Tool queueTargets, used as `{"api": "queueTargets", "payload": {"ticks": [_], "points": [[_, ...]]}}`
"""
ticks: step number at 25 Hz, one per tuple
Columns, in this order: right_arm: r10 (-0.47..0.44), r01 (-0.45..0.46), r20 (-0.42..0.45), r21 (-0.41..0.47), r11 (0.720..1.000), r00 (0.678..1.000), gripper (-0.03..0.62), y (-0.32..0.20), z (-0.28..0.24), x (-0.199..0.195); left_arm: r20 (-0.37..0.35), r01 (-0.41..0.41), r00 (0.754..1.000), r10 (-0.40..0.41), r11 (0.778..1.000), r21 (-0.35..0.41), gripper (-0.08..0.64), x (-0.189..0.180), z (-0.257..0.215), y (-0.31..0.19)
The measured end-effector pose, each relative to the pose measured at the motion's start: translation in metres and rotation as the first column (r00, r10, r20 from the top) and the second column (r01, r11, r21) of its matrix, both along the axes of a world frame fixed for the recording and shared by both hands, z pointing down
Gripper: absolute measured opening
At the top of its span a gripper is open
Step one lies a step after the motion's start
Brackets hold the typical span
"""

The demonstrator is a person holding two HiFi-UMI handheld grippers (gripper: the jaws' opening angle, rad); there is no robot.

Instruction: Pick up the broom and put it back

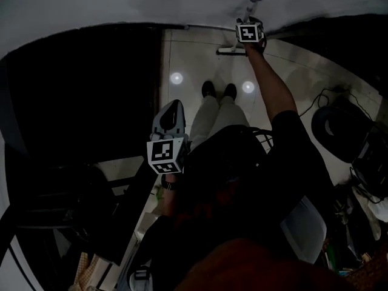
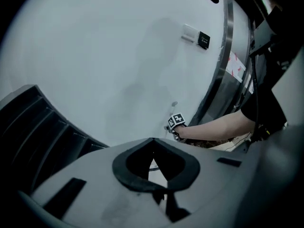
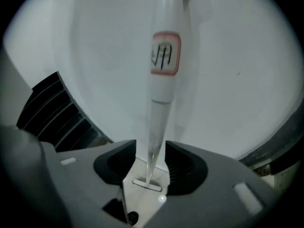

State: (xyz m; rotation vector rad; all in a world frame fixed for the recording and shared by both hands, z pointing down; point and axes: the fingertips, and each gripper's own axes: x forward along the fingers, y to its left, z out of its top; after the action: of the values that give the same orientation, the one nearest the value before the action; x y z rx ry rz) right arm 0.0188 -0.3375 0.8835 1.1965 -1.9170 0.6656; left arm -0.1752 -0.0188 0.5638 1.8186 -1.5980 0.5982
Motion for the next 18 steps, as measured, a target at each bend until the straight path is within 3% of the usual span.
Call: {"api": "queueTargets", "payload": {"ticks": [3,5,10,14,18], "points": [[-0.034,0.035,-0.088,0.011,0.999,0.996,0.104,0.0,0.008,0.001,-0.016,0.02,1.0,-0.02,1.0,-0.012,0.005,-0.01,0.006,0.006],[-0.084,0.087,-0.117,0.025,0.996,0.99,0.1,0.005,0.008,-0.005,-0.033,0.026,0.999,-0.026,0.999,-0.02,0.005,-0.014,0.01,0.008],[-0.104,0.106,-0.046,0.055,0.993,0.994,0.091,0.046,-0.003,-0.017,-0.083,-0.022,0.996,0.022,1.0,-0.002,0.005,-0.001,0.013,0.0],[-0.173,0.177,-0.048,0.08,0.981,0.984,0.087,0.099,-0.02,-0.014,-0.045,-0.062,0.997,0.062,0.998,0.006,0.005,0.007,0.007,-0.011],[-0.219,0.224,-0.046,0.149,0.963,0.975,0.087,0.148,-0.07,-0.001,-0.042,-0.124,0.991,0.126,0.99,0.061,0.005,0.012,-0.017,-0.019]]}}
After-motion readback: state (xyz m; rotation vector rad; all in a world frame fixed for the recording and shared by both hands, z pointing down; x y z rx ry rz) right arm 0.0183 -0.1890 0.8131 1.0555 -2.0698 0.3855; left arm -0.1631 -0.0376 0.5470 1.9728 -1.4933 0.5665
